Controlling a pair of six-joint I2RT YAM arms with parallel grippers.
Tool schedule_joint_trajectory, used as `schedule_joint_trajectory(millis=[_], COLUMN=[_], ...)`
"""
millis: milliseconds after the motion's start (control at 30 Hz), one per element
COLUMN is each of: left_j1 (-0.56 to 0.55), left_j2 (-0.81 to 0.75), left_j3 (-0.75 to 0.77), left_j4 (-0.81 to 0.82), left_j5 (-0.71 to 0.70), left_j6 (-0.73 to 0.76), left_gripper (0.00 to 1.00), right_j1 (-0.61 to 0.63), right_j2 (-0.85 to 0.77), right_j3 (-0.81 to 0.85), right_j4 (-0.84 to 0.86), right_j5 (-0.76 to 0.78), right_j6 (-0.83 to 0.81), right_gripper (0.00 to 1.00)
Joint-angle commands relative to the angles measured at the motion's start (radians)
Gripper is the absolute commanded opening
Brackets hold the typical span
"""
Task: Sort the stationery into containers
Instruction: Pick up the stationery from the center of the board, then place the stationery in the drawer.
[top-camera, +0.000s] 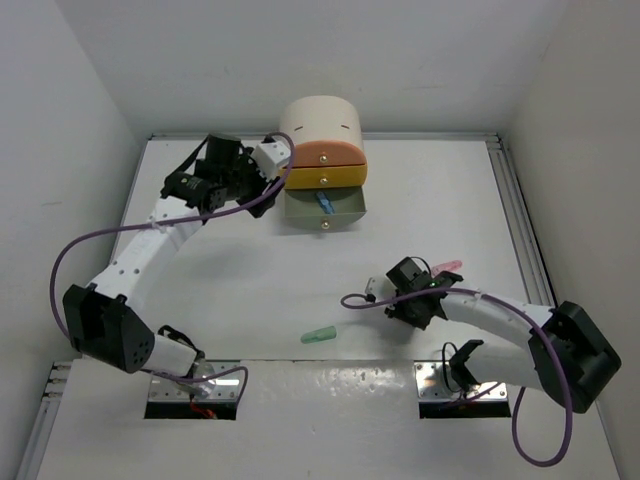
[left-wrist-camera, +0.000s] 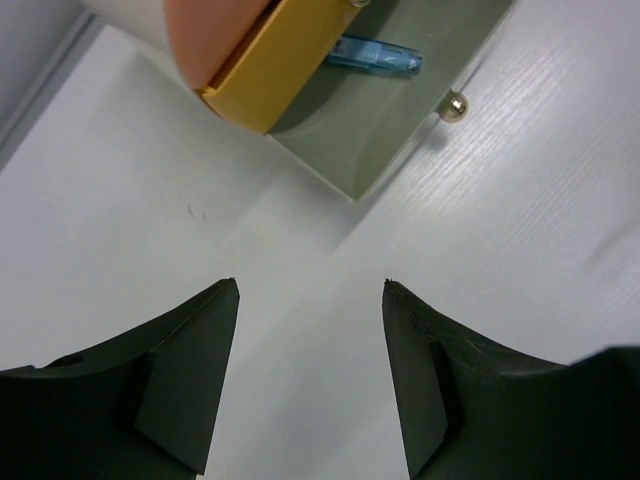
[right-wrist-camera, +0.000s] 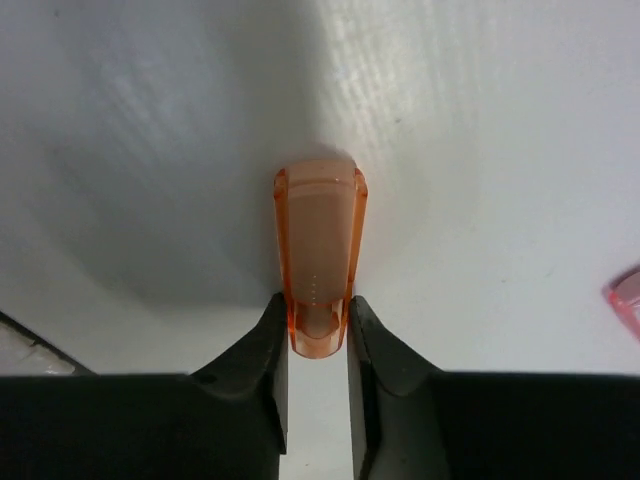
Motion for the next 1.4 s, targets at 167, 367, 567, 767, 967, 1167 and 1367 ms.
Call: schedule_joint_trajectory(millis=[167, 367, 567, 767, 967, 1167, 1367], left_j1=[0.089, 0.148, 0.195, 0.237, 0.261, 0.295, 0.330], left_j2=[-0.117, -0.114, -0.129, -0.161, -0.198, -0.206, -0.202], left_j3=[-0.078, -0.136, -0.199, -0.285, -0.360, -0.386, -0.371], left_j4=[0.101, 0.130, 0.149, 0.184, 0.224, 0.253, 0.261], left_j5=[0.062, 0.137, 0.195, 0.241, 0.278, 0.292, 0.324], left_j6=[-0.030, -0.058, -0.068, -0.065, -0.049, -0.055, -0.078], left_gripper=[0.66, 0.66, 0.66, 0.66, 0.66, 0.66, 0.66], right_j1=[-0.032, -0.051, -0.071, -0.075, -0.071, -0.065, -0.060], right_j2=[-0.005, 0.229, 0.477, 0.681, 0.796, 0.810, 0.787], right_j3=[0.245, 0.693, 1.032, 1.190, 1.296, 1.269, 1.264], right_j4=[0.026, -0.049, -0.080, -0.022, -0.056, -0.069, -0.076], right_j5=[-0.045, -0.065, -0.093, -0.073, -0.073, -0.075, -0.052], right_j6=[-0.102, -0.265, -0.414, -0.474, -0.466, -0.459, -0.446], right_gripper=[0.00, 0.00, 0.00, 0.01, 0.10, 0.44, 0.55])
